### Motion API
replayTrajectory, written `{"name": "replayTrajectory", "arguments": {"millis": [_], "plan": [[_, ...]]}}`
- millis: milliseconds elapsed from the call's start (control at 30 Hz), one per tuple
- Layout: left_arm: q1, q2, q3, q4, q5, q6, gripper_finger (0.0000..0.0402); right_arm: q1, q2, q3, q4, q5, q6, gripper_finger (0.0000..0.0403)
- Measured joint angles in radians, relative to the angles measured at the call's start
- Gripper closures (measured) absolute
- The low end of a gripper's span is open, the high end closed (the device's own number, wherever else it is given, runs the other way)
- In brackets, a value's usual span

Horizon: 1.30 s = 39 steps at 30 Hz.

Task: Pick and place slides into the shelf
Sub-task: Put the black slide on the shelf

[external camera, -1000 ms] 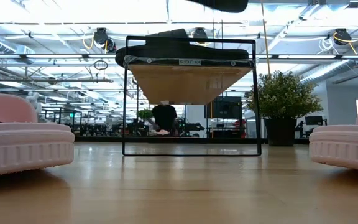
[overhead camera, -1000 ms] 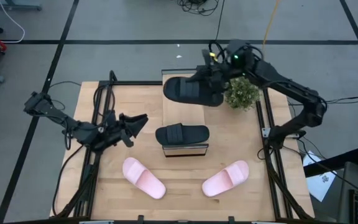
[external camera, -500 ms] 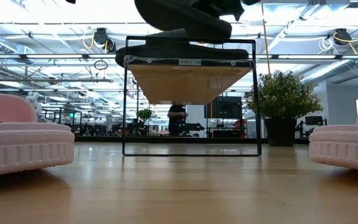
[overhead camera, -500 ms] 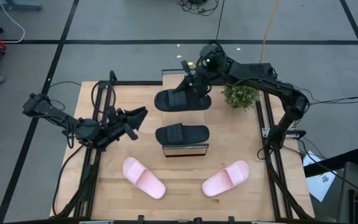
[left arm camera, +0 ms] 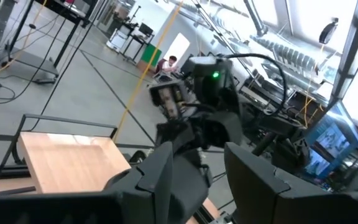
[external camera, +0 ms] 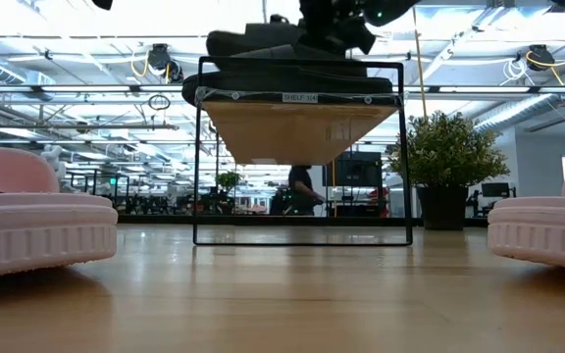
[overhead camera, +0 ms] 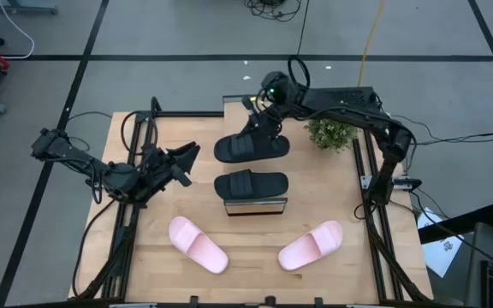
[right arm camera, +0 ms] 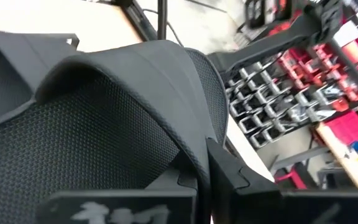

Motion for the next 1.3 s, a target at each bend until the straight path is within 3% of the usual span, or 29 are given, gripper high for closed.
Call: {"name": "replayTrajectory", "arguments": {"millis": [133,333,500,633,967,1133,1300], "plan": [[0.000,0.000,0.000,0.000,-0.001,0.000,0.0261,0.000,0.035,0.000,0.010,0.009,0.001,0.0402],[0.000,0.000,0.000,-0.002,-0.015,0.001,0.0261,0.015,0.076,0.000,0.018,0.157,-0.006,0.0402],[0.000,0.000,0.000,-0.008,-0.029,0.010,0.0261,0.027,0.094,0.000,-0.012,0.177,-0.016,0.0402],[0.000,0.000,0.000,-0.016,-0.030,0.010,0.0261,0.034,0.094,0.000,-0.022,0.264,-0.016,0.0403],[0.000,0.000,0.000,-0.022,-0.031,0.015,0.0261,0.055,0.092,0.000,-0.117,0.277,0.012,0.0403],[0.000,0.000,0.000,-0.023,-0.030,0.016,0.0261,0.100,0.090,0.002,-0.118,0.370,0.026,0.0403],[-0.001,0.000,0.000,-0.029,-0.025,0.016,0.0261,0.125,0.090,0.002,-0.109,0.384,0.046,0.0403]]}}
